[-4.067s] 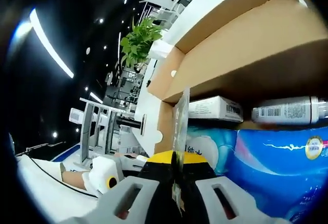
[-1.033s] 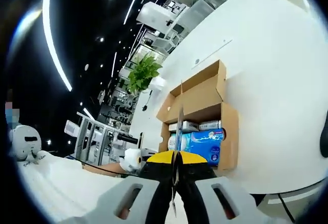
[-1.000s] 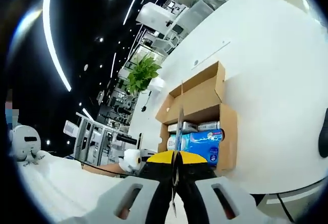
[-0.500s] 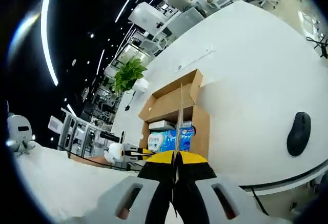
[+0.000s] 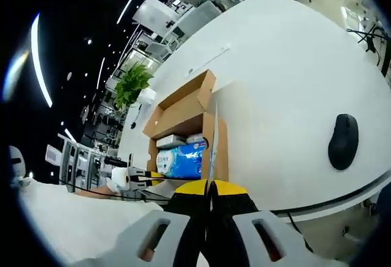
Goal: Operate the shoe box by opening the lid, removing the specified soft item, and placing it in the target area until the item is outside and the box remains undamaged.
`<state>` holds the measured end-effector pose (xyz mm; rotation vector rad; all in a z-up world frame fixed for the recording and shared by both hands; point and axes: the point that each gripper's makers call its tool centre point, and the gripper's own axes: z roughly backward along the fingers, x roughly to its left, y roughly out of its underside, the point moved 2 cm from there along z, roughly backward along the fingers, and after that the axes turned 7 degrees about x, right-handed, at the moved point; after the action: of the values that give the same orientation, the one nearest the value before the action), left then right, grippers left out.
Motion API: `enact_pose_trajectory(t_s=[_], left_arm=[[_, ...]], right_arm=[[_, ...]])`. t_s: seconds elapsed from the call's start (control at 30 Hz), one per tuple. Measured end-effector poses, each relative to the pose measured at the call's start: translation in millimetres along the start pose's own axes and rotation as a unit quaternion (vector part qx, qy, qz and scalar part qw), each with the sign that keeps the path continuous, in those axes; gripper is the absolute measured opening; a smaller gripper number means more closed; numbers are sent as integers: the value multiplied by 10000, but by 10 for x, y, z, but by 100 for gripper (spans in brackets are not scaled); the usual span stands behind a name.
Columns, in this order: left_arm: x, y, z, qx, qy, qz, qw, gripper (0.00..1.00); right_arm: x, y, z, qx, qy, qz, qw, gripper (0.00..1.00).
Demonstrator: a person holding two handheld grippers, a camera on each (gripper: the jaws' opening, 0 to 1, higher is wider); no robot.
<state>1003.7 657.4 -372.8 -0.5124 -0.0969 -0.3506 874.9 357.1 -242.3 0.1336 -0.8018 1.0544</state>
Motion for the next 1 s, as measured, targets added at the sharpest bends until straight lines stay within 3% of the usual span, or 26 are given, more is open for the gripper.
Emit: enact_pose_trajectory(t_s=[0.2, 0.27, 0.5, 0.8, 1.0], left_arm=[[-4, 6, -5, 5, 37, -51, 10000, 3], [-4, 5, -4, 4, 48, -40, 10000, 3], [-7, -7, 1, -10, -27, -10, 10000, 4], [-6, -19, 5, -3, -5, -4, 10000, 4], [-5, -12, -1, 2, -28, 18, 10000, 4]], right_arm=[[-50, 11, -128, -14, 129, 126, 9998, 0], [-119, 72, -186, 126, 211, -121, 9996, 0], [-174, 102, -337, 178, 358, -93, 9992, 0], [-192, -76, -394, 164, 628, 204, 9977, 0], [-227, -125, -498, 322, 773, 318, 9960, 0]])
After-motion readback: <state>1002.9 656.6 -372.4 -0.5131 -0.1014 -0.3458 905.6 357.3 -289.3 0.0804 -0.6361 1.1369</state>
